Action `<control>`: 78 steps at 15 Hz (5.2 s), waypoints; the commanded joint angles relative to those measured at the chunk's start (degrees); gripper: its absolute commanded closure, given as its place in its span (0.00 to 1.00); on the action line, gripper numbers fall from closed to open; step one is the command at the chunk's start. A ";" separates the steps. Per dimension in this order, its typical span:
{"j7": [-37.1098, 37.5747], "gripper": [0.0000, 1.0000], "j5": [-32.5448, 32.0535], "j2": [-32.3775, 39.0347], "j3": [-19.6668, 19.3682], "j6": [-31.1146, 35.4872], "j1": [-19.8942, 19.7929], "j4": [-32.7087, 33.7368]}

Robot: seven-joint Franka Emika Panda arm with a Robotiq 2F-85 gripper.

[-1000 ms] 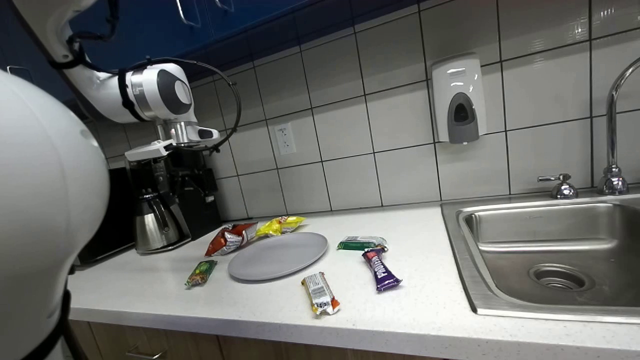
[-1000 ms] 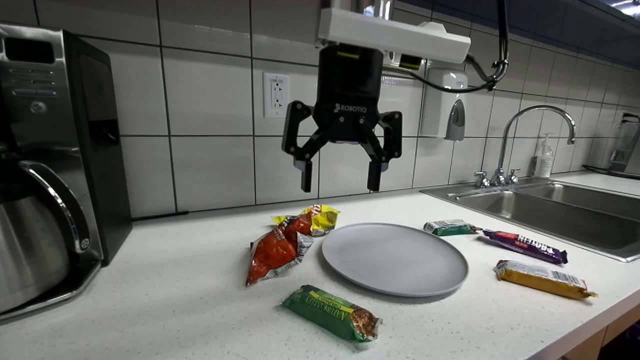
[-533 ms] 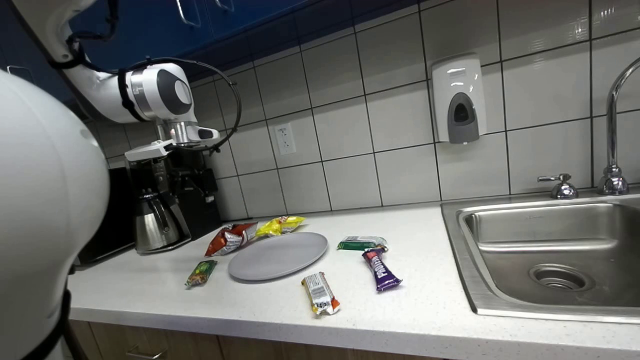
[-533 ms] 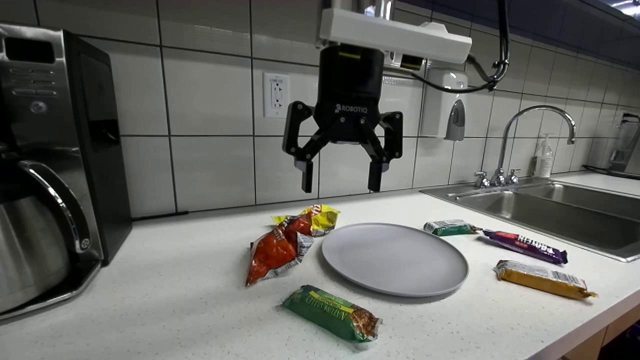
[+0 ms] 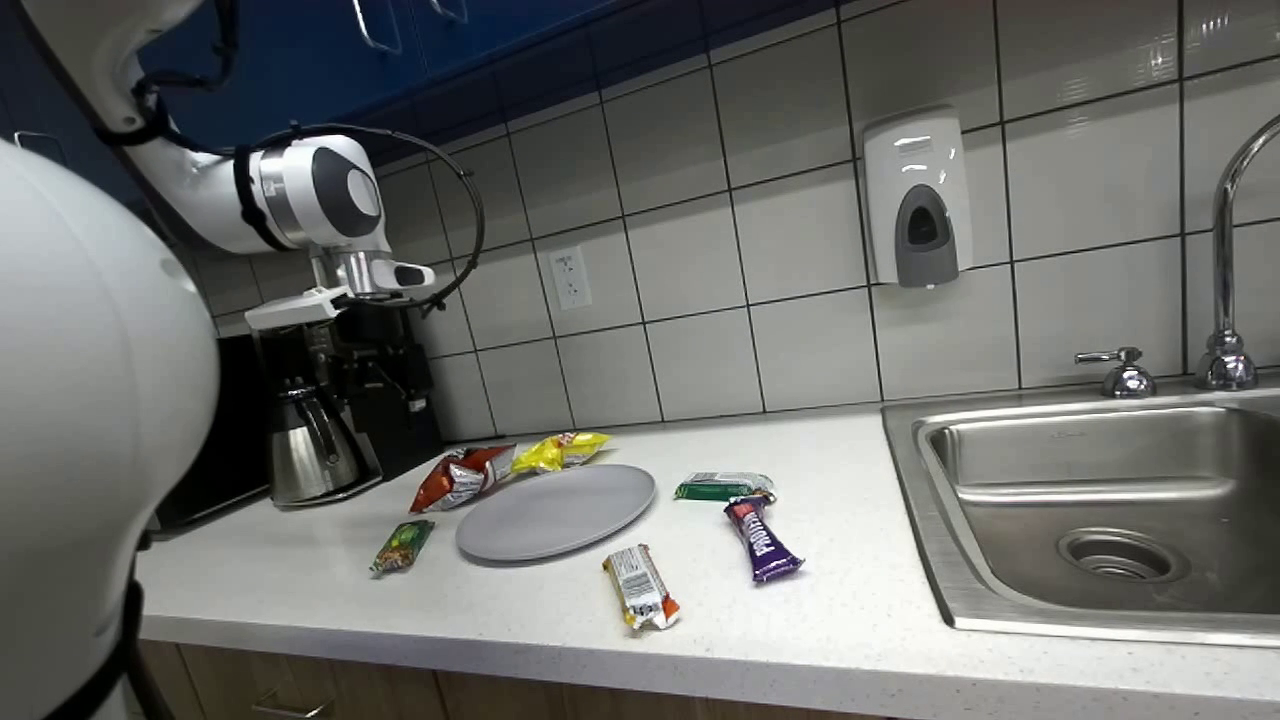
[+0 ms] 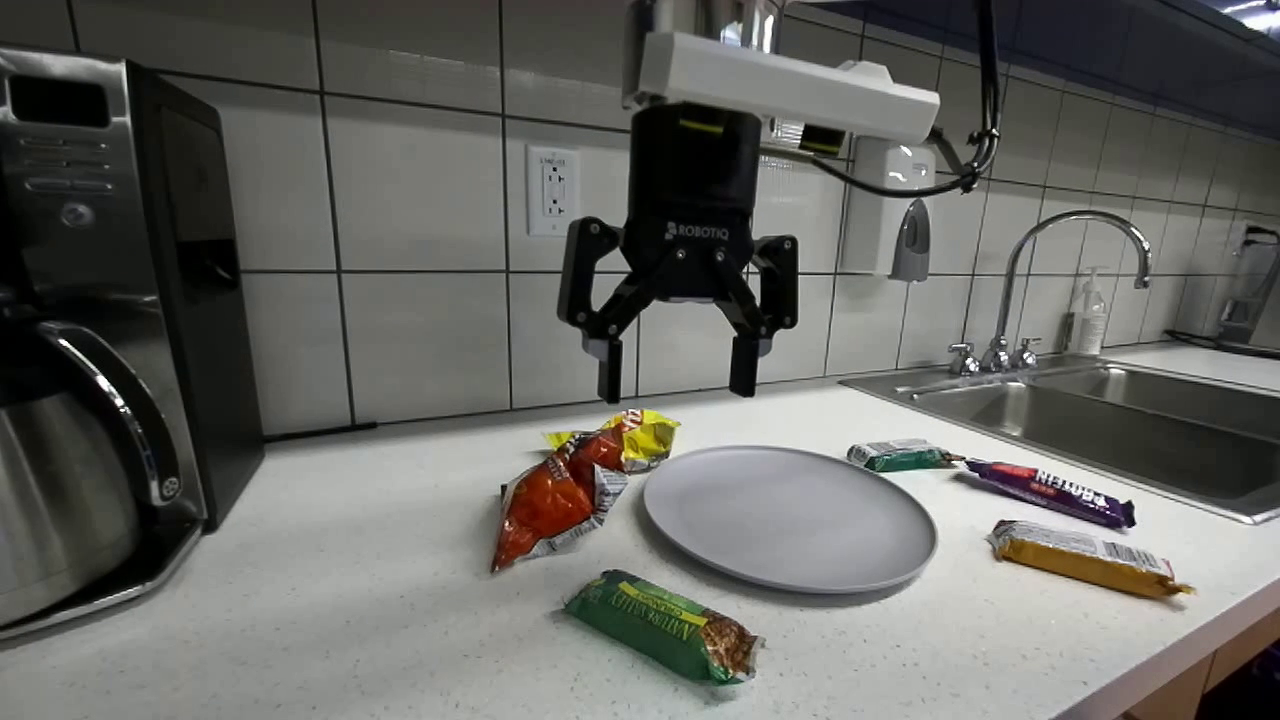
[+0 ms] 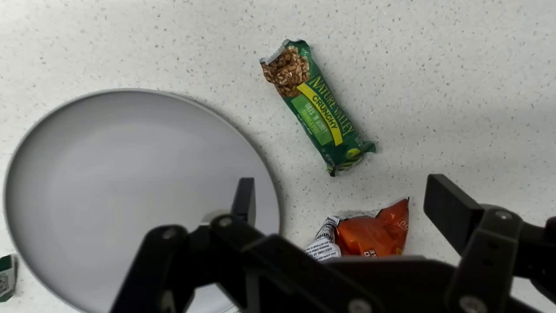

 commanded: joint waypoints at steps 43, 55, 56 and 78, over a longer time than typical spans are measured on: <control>-21.92 0.35 -6.40 18.56 1.09 9.36 1.19 3.45; -21.94 0.87 -5.73 17.90 1.43 9.23 1.13 3.61; -21.60 0.87 -5.94 17.35 1.38 9.03 1.28 3.61; -15.64 0.87 -7.53 11.44 -4.49 9.21 -0.84 1.12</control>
